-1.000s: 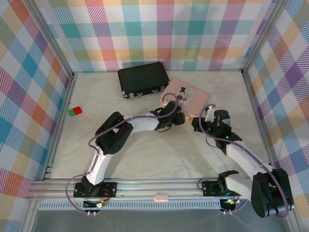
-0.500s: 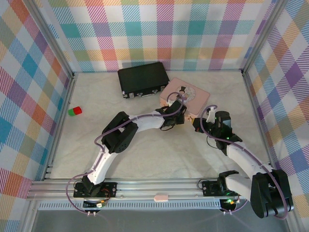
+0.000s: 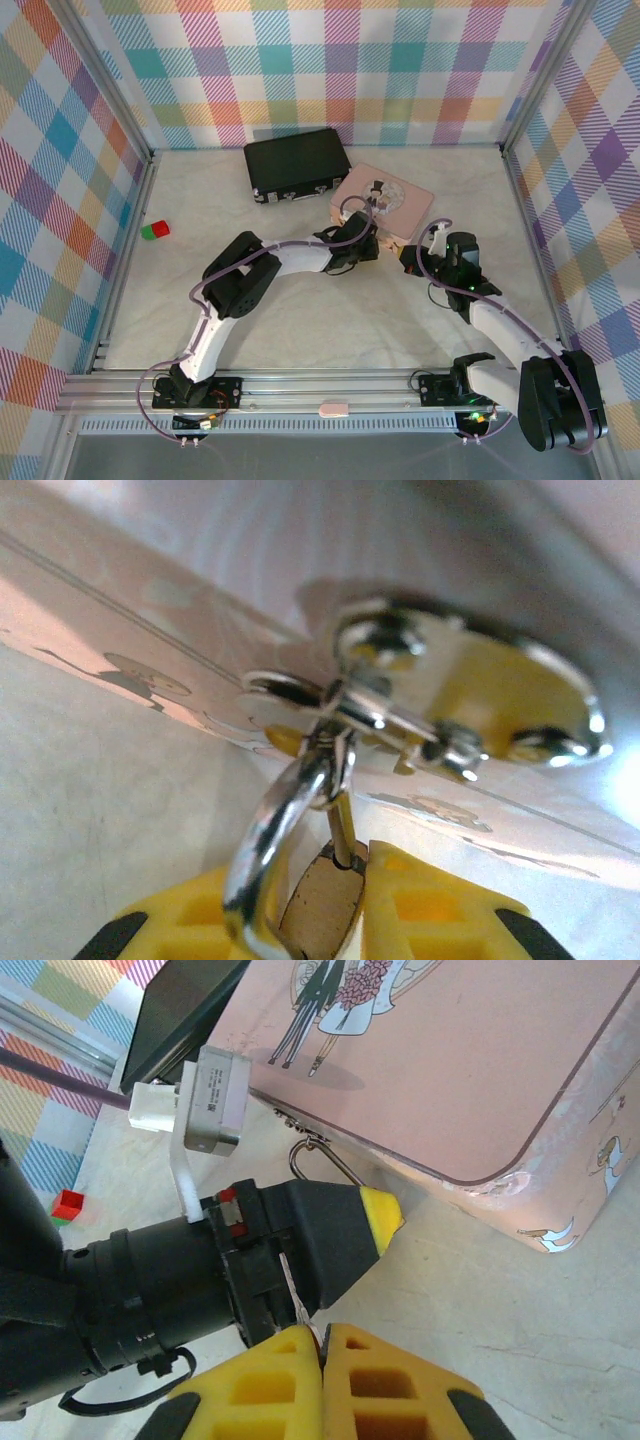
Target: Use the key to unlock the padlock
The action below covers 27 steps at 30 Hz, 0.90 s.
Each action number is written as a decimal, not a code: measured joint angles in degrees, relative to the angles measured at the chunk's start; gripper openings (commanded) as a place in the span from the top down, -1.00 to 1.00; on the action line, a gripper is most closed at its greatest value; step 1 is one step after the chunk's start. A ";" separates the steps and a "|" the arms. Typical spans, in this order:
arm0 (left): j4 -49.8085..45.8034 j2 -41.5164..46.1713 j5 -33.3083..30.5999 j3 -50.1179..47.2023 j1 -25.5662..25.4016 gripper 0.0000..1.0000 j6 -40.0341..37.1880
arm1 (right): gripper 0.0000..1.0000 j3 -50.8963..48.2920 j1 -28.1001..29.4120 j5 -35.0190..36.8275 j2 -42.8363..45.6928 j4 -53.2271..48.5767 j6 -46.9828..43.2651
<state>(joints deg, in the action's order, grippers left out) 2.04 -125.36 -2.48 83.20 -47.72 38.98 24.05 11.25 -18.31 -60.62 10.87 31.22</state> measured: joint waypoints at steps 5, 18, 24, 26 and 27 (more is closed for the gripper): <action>4.13 2.36 6.97 -4.07 1.68 1.00 5.53 | 1.00 -2.08 -0.04 -1.70 -1.73 2.67 2.95; 19.67 4.81 18.84 -12.00 4.92 1.00 21.53 | 1.00 -6.62 -1.31 -8.02 -9.49 14.16 10.80; 25.24 5.01 22.18 -13.25 5.11 1.00 25.68 | 1.00 -7.58 -3.08 -12.61 -15.96 22.27 14.91; 26.73 5.11 23.06 -13.62 5.11 1.00 26.38 | 1.00 -7.58 -3.41 -13.88 -18.21 24.76 15.61; 27.52 5.11 23.47 -13.75 5.11 1.00 26.80 | 1.00 -7.58 -3.50 -14.47 -19.28 25.90 16.02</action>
<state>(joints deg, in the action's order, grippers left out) 29.56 -120.25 20.99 69.45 -42.61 65.78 16.47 7.75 -32.77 -79.90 36.77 47.24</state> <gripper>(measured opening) 0.155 0.046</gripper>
